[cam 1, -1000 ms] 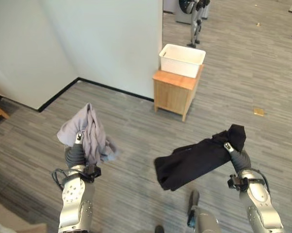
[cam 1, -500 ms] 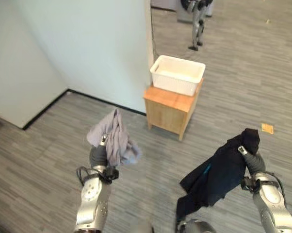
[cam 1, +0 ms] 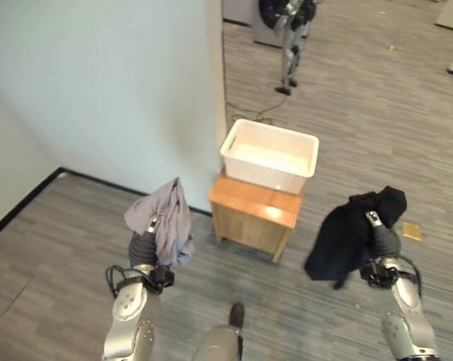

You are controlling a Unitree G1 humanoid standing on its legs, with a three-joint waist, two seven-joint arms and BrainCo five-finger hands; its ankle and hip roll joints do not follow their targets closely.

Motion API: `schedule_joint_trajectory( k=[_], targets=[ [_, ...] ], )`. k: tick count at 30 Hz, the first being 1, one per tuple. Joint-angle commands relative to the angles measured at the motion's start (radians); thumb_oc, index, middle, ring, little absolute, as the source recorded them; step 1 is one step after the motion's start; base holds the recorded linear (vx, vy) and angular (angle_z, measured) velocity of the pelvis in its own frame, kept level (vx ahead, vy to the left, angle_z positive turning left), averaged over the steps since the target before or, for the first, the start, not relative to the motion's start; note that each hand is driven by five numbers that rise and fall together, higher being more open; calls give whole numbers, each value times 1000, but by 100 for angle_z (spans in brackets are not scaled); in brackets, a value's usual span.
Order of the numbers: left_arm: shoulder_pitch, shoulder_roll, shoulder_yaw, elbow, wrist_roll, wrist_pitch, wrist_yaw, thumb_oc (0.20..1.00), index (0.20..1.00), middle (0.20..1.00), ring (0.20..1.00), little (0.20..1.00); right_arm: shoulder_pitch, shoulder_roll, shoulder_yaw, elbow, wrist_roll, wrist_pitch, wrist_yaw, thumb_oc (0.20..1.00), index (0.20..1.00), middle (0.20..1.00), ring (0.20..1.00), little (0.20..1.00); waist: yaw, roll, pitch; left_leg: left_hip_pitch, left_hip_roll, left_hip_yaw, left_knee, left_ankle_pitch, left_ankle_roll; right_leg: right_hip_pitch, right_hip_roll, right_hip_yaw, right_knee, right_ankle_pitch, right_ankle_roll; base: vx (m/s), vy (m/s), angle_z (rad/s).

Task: Pick up bed clothes into laundry basket.

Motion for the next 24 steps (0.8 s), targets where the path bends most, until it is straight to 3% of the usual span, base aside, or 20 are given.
schedule_joint_trajectory(
  k=[1,3,4,5,6,7,8,9,10,15,24],
  targets=[
    [-13,63,3,-112,25,-78,-12,200,200,200,200,200,-88,-42,-31,-58,-47,-85,14,200,200,200,200,200,-10,52,-46,68,17,14,-61,16,-35,-236,31,-47,266,286,10,192,104,-35],
    [-19,82,-4,-119,36,-79,-14,200,200,200,200,200,-82,-36,-40,-60,-73,-81,5,200,200,200,200,200,-38,79,-39,115,25,-13,-61,-5,-25,-291,20,-37,338,290,-15,193,49,20],
    [-20,87,-4,-123,38,-81,-14,200,200,200,200,200,-77,-29,-41,-62,-78,-82,5,200,200,200,200,200,-45,91,-37,135,37,-19,-67,-7,-27,-319,-20,-59,329,290,-29,312,-69,64],
    [-27,94,-2,-130,28,-84,-20,200,200,200,200,200,-66,-28,-55,-60,-87,-77,3,200,200,200,200,200,-49,102,-38,154,54,-36,-74,-19,-43,-355,-88,-82,221,289,-50,242,-88,46],
    [-26,94,-2,-130,28,-84,-20,200,200,200,200,200,-65,-28,-55,-60,-87,-77,3,200,200,200,200,200,-53,104,-38,156,55,-41,-75,-21,-44,-347,-87,-89,215,287,-50,353,-237,43],
    [-30,97,-5,-122,20,-88,-24,200,200,200,200,200,-53,-32,-80,-47,-87,-74,-5,200,200,200,200,200,-65,95,-40,171,56,-75,-79,-40,-64,-357,-106,-71,42,307,-39,282,-195,82],
    [-34,102,-8,-116,17,-87,-23,200,200,200,200,200,-47,-35,-91,-45,-86,-75,-10,200,200,200,200,200,-74,91,-38,177,58,-97,-75,-55,-70,-330,-86,-47,-21,313,-31,316,-270,89],
    [-42,111,-15,-107,33,-86,-12,200,200,200,200,200,-44,-52,-112,-44,-107,-97,-11,200,200,200,200,200,-75,75,-34,164,57,-117,-59,-76,-74,-306,-55,3,-101,269,-30,215,-224,100],
    [-33,105,-25,-95,26,-80,-29,200,200,200,200,200,3,-67,-132,-54,-145,-57,-6,200,200,200,200,200,-73,55,-56,146,53,-149,-46,-83,-78,-260,-24,56,-177,244,-26,140,-178,61],
    [8,53,-31,-99,1,-77,-52,200,200,200,200,200,-2,-105,-159,-49,-174,-70,-3,200,200,200,200,200,-66,45,-97,150,60,-190,-87,-65,-95,-210,3,20,-260,258,-34,148,-135,83],
    [72,62,-56,-112,-45,-48,-86,200,200,200,200,200,-130,-330,-246,-34,-191,-78,-23,200,200,200,200,200,-46,34,-113,127,66,-252,-104,-43,-115,-182,22,-31,-272,238,-56,22,-39,18]
  ],
)
